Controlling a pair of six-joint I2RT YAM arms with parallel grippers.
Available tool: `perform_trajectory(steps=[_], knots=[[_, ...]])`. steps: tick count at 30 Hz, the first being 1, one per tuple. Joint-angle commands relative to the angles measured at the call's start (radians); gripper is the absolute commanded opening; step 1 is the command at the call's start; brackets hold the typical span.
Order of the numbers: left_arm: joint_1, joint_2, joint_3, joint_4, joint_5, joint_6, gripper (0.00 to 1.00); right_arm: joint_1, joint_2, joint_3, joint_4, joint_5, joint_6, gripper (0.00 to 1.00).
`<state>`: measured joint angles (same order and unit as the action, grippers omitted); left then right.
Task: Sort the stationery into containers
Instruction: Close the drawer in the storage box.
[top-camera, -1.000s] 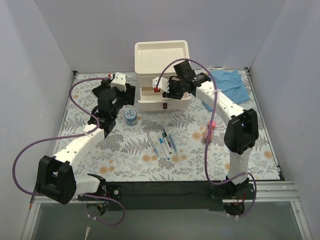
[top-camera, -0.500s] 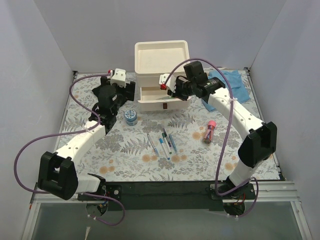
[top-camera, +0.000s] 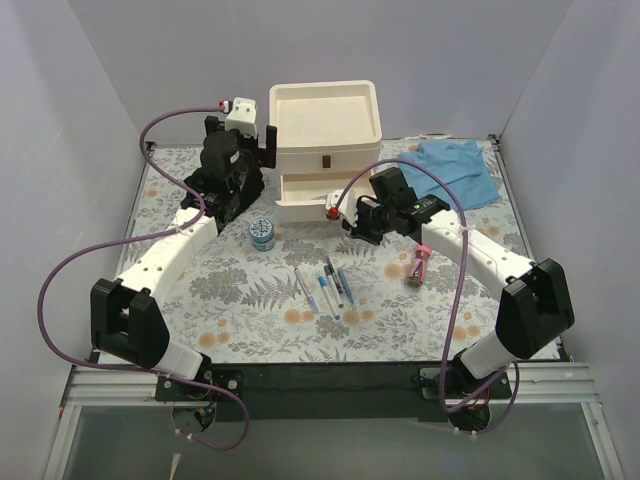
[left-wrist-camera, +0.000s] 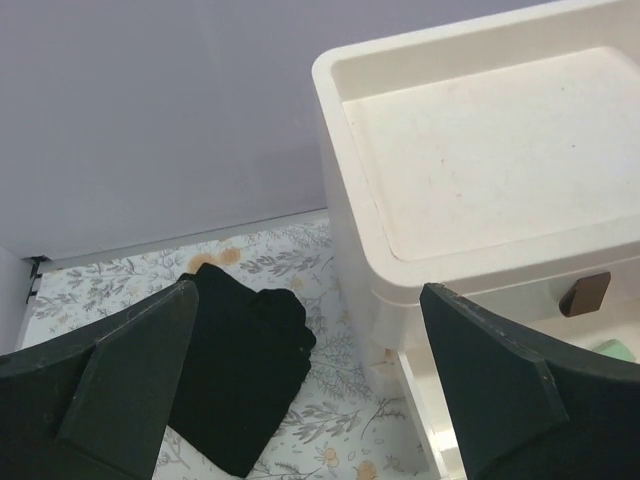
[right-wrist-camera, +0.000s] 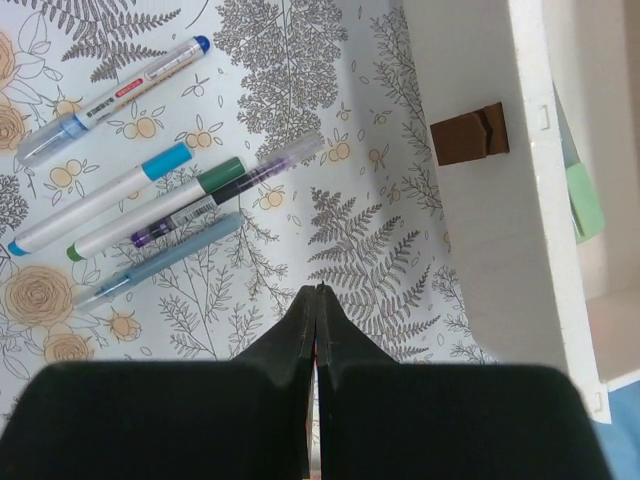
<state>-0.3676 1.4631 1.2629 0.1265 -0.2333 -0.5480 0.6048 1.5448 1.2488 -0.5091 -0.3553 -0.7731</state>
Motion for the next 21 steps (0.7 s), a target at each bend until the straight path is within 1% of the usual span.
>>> perform_trajectory(steps=[1,6,9,10,13,21], knots=[[0.009,-0.012,-0.003,-0.067,0.003,-0.02,0.96,0.024,-0.086,-0.063,0.194,0.016,0.086,0.01],[0.019,-0.018,-0.02,-0.065,-0.024,-0.032,0.96,0.049,-0.075,-0.129,0.365,0.073,0.126,0.01],[0.025,-0.02,-0.027,-0.079,-0.057,-0.044,0.96,0.05,-0.054,-0.152,0.499,0.137,0.195,0.01],[0.027,-0.02,-0.025,-0.088,-0.063,-0.05,0.96,0.053,-0.051,-0.164,0.593,0.148,0.204,0.01],[0.03,-0.029,-0.023,-0.1,-0.063,-0.03,0.96,0.064,-0.029,-0.195,0.705,0.187,0.207,0.01],[0.09,-0.003,0.007,-0.116,-0.057,-0.046,0.96,0.067,0.081,-0.127,0.705,0.211,0.187,0.01]])
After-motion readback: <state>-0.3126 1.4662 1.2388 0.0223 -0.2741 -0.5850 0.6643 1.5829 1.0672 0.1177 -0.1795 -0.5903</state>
